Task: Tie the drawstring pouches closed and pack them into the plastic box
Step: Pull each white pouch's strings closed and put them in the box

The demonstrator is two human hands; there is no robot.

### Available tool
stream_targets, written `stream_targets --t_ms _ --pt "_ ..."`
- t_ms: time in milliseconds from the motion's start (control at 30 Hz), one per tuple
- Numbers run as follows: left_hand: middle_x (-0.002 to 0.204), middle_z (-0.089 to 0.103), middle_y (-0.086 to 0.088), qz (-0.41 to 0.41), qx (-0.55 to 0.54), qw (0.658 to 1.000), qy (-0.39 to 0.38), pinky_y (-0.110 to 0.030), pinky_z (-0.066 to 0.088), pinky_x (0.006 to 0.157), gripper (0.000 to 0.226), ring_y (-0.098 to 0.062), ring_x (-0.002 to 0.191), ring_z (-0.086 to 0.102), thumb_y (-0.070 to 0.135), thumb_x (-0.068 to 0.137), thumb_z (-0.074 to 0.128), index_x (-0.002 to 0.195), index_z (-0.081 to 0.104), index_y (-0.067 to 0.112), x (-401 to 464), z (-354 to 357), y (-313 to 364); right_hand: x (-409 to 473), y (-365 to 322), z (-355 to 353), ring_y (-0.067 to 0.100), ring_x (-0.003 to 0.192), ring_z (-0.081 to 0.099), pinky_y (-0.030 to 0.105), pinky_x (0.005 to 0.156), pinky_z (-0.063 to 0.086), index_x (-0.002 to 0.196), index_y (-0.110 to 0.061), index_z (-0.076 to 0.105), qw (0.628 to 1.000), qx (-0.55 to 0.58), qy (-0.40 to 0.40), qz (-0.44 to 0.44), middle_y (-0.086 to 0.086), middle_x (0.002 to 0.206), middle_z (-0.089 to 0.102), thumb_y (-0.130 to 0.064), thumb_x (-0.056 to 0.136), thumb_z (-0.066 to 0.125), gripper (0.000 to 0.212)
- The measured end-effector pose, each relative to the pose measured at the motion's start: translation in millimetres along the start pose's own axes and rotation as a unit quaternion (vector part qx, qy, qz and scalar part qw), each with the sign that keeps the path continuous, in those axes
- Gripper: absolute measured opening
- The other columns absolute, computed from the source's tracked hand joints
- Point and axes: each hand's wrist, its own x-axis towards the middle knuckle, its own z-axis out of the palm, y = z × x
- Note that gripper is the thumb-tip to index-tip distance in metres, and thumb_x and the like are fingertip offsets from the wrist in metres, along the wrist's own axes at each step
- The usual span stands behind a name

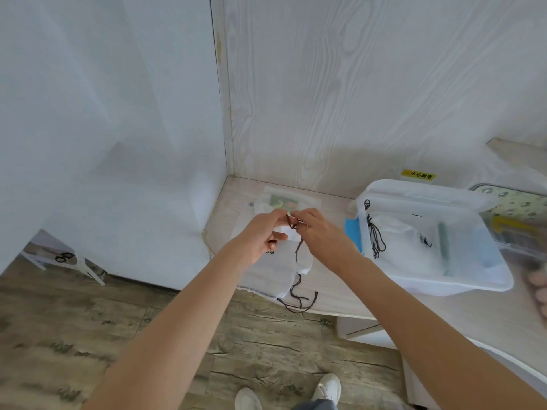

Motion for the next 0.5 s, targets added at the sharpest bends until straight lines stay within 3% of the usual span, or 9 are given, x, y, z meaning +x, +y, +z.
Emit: stream_targets --t_ms 67,200,333,400,500 --pt "0.092 0.067 0.009 0.027 0.089 0.996 0.017 -0.021 0.029 0.052 0.024 -0.012 0.066 0.053 0.032 0.091 0.050 0.096 0.066 0.015 -0.8 0.8 3.2 0.0 -0.7 -0.9 0.024 0.088 0.067 0.018 0.042 0.047 0.072 -0.001 0.070 1.000 0.000 0.016 -0.002 0.009 0.099 0.068 0.011 0.043 0.082 0.034" --pt "0.068 0.056 -0.001 0.115 0.241 0.963 0.025 -0.023 0.031 0.050 0.025 -0.014 0.060 0.051 0.028 0.094 0.046 0.084 0.062 0.012 -0.5 0.4 7.3 1.4 -3.6 1.9 0.016 0.096 0.057 0.017 0.038 0.045 0.073 -0.005 0.072 0.999 -0.012 0.040 0.016 0.007 0.097 0.069 0.005 0.039 0.087 0.038" --pt "0.071 0.061 -0.008 0.124 0.327 0.937 0.017 -0.027 0.040 0.059 0.033 -0.017 0.060 0.055 0.029 0.091 0.046 0.090 0.066 0.003 5.1 -1.5 5.6 -0.5 -1.6 3.5 0.026 0.093 0.067 0.021 0.041 0.048 0.067 0.001 0.068 0.997 -0.014 0.022 0.068 0.016 0.102 0.068 0.012 0.034 0.086 0.039" --pt "0.084 0.066 -0.005 0.125 0.301 0.945 0.008 -0.028 0.041 0.063 0.028 -0.013 0.063 0.059 0.022 0.090 0.045 0.088 0.068 0.006 5.5 -1.5 3.8 -0.9 -1.7 2.7 0.033 0.108 0.060 0.030 0.053 0.054 0.086 0.008 0.067 0.996 0.014 0.005 0.086 0.022 0.119 0.060 0.019 0.052 0.076 0.037" --pt "0.088 0.071 0.005 0.103 0.190 0.976 -0.001 -0.024 0.035 0.057 0.027 -0.005 0.062 0.059 0.019 0.092 0.043 0.084 0.069 0.017 3.9 -1.0 0.9 -1.8 -0.5 2.9 0.029 0.135 0.031 0.037 0.084 0.052 0.122 0.004 0.054 0.994 0.036 -0.015 0.100 0.015 0.147 0.034 0.013 0.084 0.047 0.039"
